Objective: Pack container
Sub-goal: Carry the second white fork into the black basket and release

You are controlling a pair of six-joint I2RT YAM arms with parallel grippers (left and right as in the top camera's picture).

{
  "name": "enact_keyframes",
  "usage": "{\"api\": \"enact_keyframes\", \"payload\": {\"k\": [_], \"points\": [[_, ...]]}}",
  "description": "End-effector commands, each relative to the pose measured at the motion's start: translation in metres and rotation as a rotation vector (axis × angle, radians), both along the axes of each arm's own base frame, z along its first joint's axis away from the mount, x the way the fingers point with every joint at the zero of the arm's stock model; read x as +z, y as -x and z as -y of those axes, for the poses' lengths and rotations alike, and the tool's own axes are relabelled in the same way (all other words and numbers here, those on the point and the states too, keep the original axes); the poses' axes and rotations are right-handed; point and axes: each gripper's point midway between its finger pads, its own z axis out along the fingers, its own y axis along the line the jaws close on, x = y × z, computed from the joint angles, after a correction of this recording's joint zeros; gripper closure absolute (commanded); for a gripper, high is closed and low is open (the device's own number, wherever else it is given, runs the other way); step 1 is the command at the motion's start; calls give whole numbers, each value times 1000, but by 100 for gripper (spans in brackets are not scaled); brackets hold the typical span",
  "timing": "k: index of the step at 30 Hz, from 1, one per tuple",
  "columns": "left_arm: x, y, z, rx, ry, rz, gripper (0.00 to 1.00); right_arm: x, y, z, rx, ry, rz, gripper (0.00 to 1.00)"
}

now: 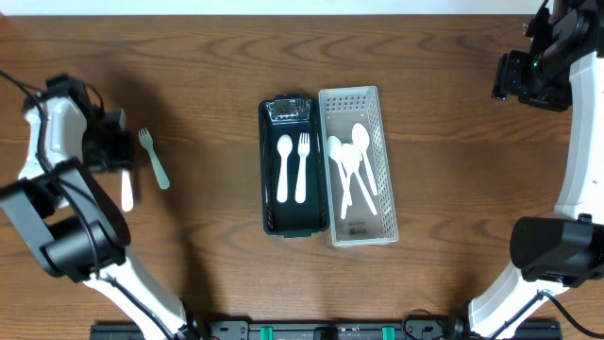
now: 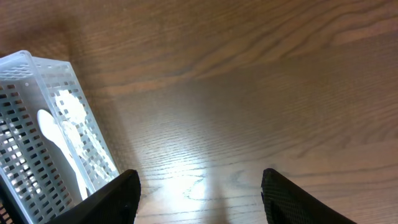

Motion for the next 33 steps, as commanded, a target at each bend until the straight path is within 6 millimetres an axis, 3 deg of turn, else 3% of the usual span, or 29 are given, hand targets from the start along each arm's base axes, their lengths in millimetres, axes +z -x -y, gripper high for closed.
{"api": "enact_keyframes", "payload": {"k": [1, 5, 8, 11, 16, 19, 24, 33], "points": [[95, -28, 39, 48, 32, 239, 94, -1, 0, -1, -13, -5, -5, 35], [152, -28, 87, 52, 44, 347, 94, -1, 0, -1, -13, -4, -4, 34], [183, -22, 137, 23, 79, 420, 94, -1, 0, -1, -13, -4, -4, 34], [196, -16, 184, 24, 138, 438, 94, -1, 0, -1, -13, -5, -3, 34], [194, -8, 261, -44, 215, 420, 94, -1, 0, -1, -13, -4, -3, 34], [187, -14, 293, -49, 229, 422, 94, -1, 0, -1, -5, -3, -3, 33], [154, -26, 314, -18, 169, 378, 94, -1, 0, -1, 14, 3, -5, 32], [47, -24, 327, -37, 75, 114, 94, -1, -1, -1, 48, 12, -3, 32]]}}
